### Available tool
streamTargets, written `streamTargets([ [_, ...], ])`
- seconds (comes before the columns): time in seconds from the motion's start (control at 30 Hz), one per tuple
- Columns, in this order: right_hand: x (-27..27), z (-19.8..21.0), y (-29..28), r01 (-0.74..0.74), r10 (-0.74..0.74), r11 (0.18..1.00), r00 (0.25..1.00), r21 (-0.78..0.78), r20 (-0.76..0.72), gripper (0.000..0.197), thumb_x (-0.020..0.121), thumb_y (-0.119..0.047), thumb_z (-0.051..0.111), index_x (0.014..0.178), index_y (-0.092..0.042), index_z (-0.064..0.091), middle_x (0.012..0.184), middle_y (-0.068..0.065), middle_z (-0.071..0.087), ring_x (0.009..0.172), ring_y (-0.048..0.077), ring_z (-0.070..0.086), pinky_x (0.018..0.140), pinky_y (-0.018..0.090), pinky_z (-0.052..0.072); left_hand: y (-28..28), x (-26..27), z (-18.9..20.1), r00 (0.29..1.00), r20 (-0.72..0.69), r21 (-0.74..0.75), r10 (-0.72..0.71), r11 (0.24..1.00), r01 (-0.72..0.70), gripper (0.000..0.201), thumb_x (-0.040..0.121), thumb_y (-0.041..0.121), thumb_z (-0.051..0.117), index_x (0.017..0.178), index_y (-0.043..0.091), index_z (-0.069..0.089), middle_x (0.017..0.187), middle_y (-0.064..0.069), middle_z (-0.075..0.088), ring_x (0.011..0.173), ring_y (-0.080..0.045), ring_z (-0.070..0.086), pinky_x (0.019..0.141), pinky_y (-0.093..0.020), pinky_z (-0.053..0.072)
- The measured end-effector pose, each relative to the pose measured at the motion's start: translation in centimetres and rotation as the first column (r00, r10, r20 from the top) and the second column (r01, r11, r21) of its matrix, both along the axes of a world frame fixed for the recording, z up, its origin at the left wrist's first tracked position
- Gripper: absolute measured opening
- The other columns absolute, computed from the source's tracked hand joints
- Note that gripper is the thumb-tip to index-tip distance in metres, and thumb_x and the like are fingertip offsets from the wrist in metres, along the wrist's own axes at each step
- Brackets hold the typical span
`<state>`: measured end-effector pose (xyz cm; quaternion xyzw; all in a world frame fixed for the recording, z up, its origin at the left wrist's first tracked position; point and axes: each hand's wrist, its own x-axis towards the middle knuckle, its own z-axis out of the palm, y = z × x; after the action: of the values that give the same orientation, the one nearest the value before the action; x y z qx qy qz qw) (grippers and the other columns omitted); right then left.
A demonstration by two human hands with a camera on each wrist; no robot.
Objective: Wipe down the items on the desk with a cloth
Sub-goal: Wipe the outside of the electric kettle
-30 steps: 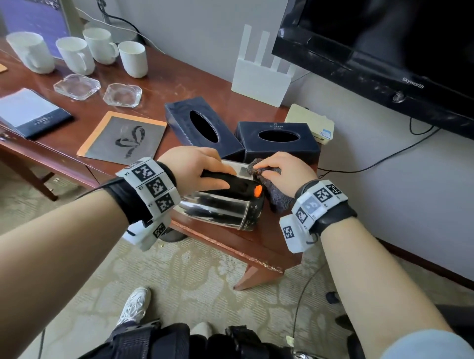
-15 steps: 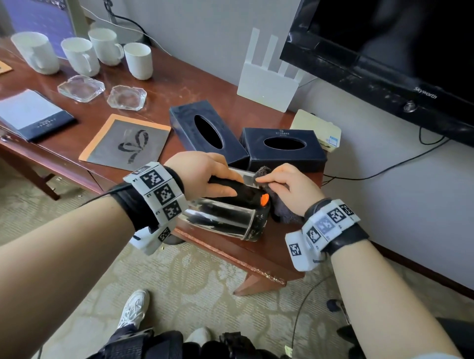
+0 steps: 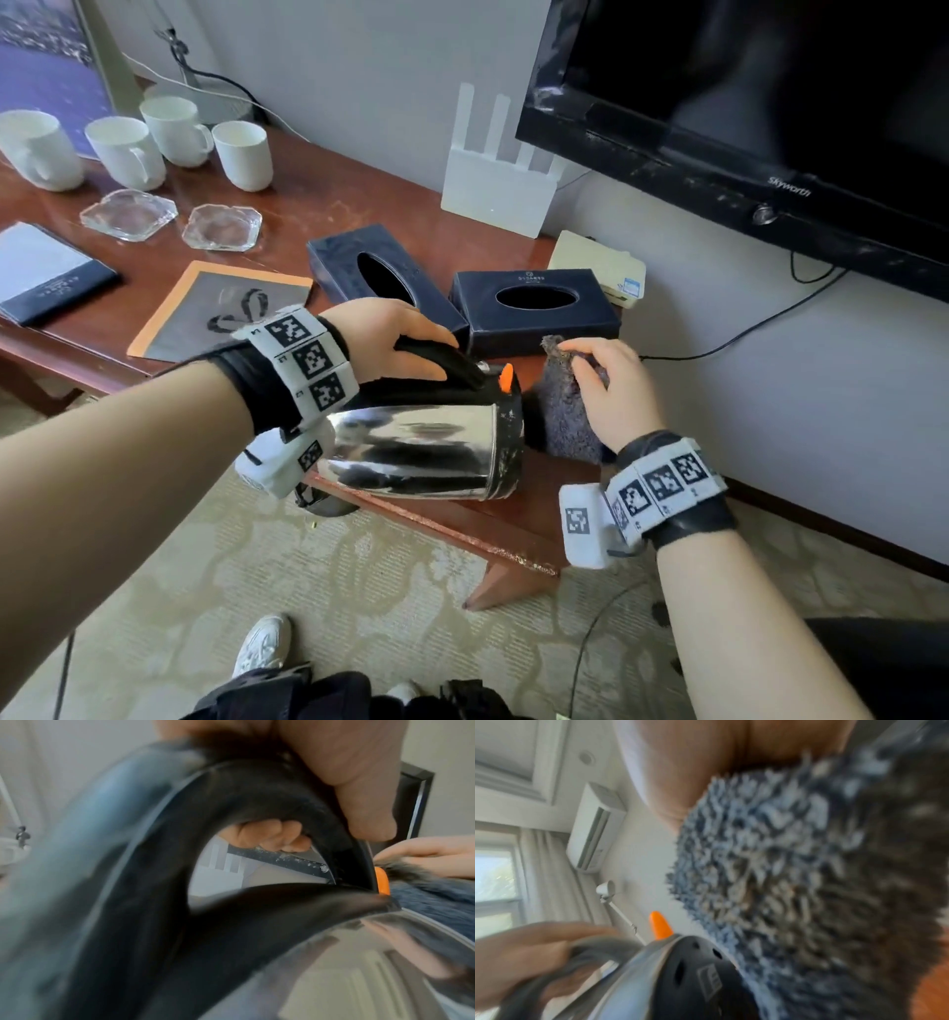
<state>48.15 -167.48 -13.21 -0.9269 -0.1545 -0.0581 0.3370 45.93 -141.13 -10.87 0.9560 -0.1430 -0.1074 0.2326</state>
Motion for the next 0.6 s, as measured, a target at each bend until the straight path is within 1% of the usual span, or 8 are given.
streamTargets([
  [0.07, -1.0, -0.4, -0.2, -0.082, 0.083, 0.996, 0.996, -0.018, 0.028, 0.023, 0.094, -0.009, 0.049, 0.109, -0.016, 0.064, 0.113, 0.002, 0.056, 0.103, 0.007, 0.048, 0.085, 0.005, 0.032, -0.2, 0.8, -0.5, 0.998, -0.011, -0.047, 0.054, 0.997, -0.054, 0.035, 0.088, 0.036, 0.06, 0.123, 0.033, 0.058, 0.108, 0.009, 0.06, 0.1, -0.01, 0.055, 0.085, -0.021, 0.035],
  [0.13, -1.5, -1.4, 0.4, -0.157, 0.155, 0.981, 0.988, -0.116, -0.029, 0.022, 0.093, -0.014, 0.051, 0.111, -0.018, 0.063, 0.117, 0.001, 0.054, 0.114, 0.016, 0.049, 0.093, 0.025, 0.04, -0.3, 1.9, -0.8, 0.996, -0.008, -0.053, 0.094, 0.994, -0.094, 0.036, 0.088, 0.036, 0.059, 0.123, 0.029, 0.059, 0.115, 0.004, 0.062, 0.098, -0.008, 0.052, 0.086, -0.021, 0.034],
  [0.17, -1.6, -1.8, 1.0, -0.176, 0.168, 0.97, 0.984, -0.17, -0.065, 0.023, 0.093, -0.017, 0.051, 0.113, -0.019, 0.063, 0.12, 0.001, 0.053, 0.117, 0.019, 0.047, 0.094, 0.03, 0.04, -0.3, 2.3, -0.8, 0.994, -0.012, -0.04, 0.107, 0.993, -0.107, 0.036, 0.089, 0.036, 0.058, 0.124, 0.027, 0.058, 0.117, 0.002, 0.061, 0.098, -0.009, 0.052, 0.086, -0.021, 0.034],
  [0.27, -1.4, -2.1, 2.1, -0.122, 0.103, 0.966, 0.99, -0.228, -0.094, 0.024, 0.095, -0.023, 0.049, 0.115, -0.024, 0.062, 0.122, -0.004, 0.05, 0.115, 0.017, 0.045, 0.085, 0.025, 0.037, -0.8, 3.1, -0.8, 0.992, 0.056, 0.119, 0.111, 0.986, -0.117, 0.039, 0.091, 0.037, 0.054, 0.129, 0.026, 0.054, 0.12, -0.003, 0.056, 0.112, -0.021, 0.05, 0.093, -0.029, 0.036],
  [0.33, -0.9, -1.8, 2.8, -0.097, 0.078, 0.963, 0.993, -0.253, -0.085, 0.023, 0.096, -0.024, 0.048, 0.114, -0.027, 0.061, 0.121, -0.006, 0.049, 0.111, 0.016, 0.047, 0.079, 0.024, 0.036, -1.3, 2.2, -1.0, 0.965, 0.239, 0.226, 0.107, 0.96, -0.163, 0.043, 0.09, 0.038, 0.055, 0.131, 0.027, 0.052, 0.127, -0.006, 0.049, 0.12, -0.03, 0.042, 0.097, -0.04, 0.034],
  [0.43, -0.1, -1.5, 3.4, -0.085, 0.061, 0.956, 0.994, -0.28, -0.091, 0.021, 0.096, -0.023, 0.047, 0.111, -0.028, 0.061, 0.12, -0.006, 0.05, 0.108, 0.018, 0.048, 0.078, 0.027, 0.04, -2.8, -0.6, -2.4, 0.909, 0.411, 0.15, 0.072, 0.978, -0.145, 0.052, 0.08, 0.041, 0.059, 0.125, 0.016, 0.056, 0.124, -0.014, 0.049, 0.113, -0.038, 0.044, 0.092, -0.045, 0.033],
  [0.5, 0.2, -1.4, 3.8, -0.078, 0.05, 0.95, 0.994, -0.302, -0.096, 0.021, 0.096, -0.023, 0.046, 0.111, -0.029, 0.06, 0.121, -0.007, 0.05, 0.107, 0.018, 0.048, 0.077, 0.026, 0.039, -3.5, -2.1, -3.7, 0.945, 0.32, 0.238, 0.065, 0.96, -0.147, 0.062, 0.081, 0.051, 0.058, 0.132, 0.018, 0.046, 0.132, -0.009, 0.041, 0.119, -0.033, 0.04, 0.097, -0.041, 0.03],
  [0.6, 0.3, -1.4, 3.9, -0.095, 0.067, 0.933, 0.994, -0.346, -0.089, 0.022, 0.097, -0.024, 0.045, 0.113, -0.028, 0.059, 0.122, -0.005, 0.048, 0.107, 0.019, 0.049, 0.076, 0.025, 0.035, -3.6, -2.9, -5.6, 0.974, 0.157, 0.31, 0.161, 0.929, -0.204, 0.094, 0.072, 0.067, 0.059, 0.147, 0.028, 0.016, 0.146, -0.002, 0.021, 0.134, -0.025, 0.021, 0.11, -0.038, 0.016],
])
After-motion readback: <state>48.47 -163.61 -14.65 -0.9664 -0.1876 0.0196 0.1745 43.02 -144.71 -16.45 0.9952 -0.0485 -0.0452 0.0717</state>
